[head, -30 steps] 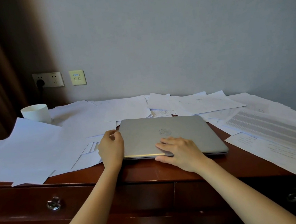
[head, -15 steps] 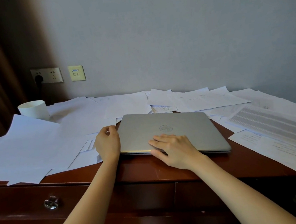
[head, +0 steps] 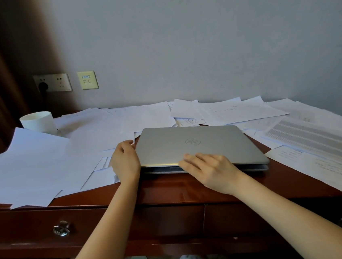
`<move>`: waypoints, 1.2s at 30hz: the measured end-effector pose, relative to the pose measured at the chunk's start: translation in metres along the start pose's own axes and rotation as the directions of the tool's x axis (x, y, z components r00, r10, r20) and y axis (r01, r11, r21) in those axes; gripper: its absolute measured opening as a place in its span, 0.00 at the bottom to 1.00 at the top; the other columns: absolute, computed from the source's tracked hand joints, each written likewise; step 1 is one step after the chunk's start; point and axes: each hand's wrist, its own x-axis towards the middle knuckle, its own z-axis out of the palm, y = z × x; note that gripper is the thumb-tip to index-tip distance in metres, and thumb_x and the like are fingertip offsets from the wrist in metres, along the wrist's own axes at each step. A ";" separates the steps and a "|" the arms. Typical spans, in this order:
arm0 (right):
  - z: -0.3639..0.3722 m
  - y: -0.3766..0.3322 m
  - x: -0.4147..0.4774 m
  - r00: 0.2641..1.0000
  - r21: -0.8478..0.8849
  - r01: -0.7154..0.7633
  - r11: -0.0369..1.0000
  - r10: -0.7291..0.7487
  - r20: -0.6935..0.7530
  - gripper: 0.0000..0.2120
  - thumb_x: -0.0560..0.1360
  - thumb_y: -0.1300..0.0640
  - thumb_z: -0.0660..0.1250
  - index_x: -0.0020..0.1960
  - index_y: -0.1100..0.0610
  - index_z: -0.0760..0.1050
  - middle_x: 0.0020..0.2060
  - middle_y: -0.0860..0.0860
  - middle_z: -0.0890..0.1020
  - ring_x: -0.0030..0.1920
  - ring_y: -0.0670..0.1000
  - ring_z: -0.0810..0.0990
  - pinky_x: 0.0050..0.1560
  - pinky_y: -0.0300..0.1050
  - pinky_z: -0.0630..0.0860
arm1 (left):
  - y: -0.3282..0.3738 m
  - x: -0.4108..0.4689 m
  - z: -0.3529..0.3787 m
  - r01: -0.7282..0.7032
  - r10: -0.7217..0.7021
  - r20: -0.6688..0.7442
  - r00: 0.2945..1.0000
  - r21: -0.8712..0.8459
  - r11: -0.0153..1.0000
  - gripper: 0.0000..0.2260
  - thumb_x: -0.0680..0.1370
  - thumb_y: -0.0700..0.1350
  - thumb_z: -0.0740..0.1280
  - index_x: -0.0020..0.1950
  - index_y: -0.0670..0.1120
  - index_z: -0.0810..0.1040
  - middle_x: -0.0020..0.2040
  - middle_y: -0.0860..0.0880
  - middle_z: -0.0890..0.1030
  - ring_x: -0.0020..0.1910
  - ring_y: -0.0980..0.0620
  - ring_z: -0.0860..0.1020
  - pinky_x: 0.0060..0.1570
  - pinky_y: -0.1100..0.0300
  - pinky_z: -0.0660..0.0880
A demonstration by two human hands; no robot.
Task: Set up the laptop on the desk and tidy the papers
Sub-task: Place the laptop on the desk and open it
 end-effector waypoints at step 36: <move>0.019 0.027 0.016 0.963 -0.035 0.130 0.991 -0.135 -0.233 0.16 0.76 0.67 0.61 0.60 0.55 0.76 0.44 0.55 0.85 0.38 0.52 0.84 0.34 0.42 0.79 | -0.008 0.001 0.004 -0.285 0.145 0.285 0.947 0.547 0.787 0.13 0.79 0.41 0.58 0.60 0.39 0.73 0.57 0.37 0.78 0.56 0.36 0.74 0.45 0.57 0.65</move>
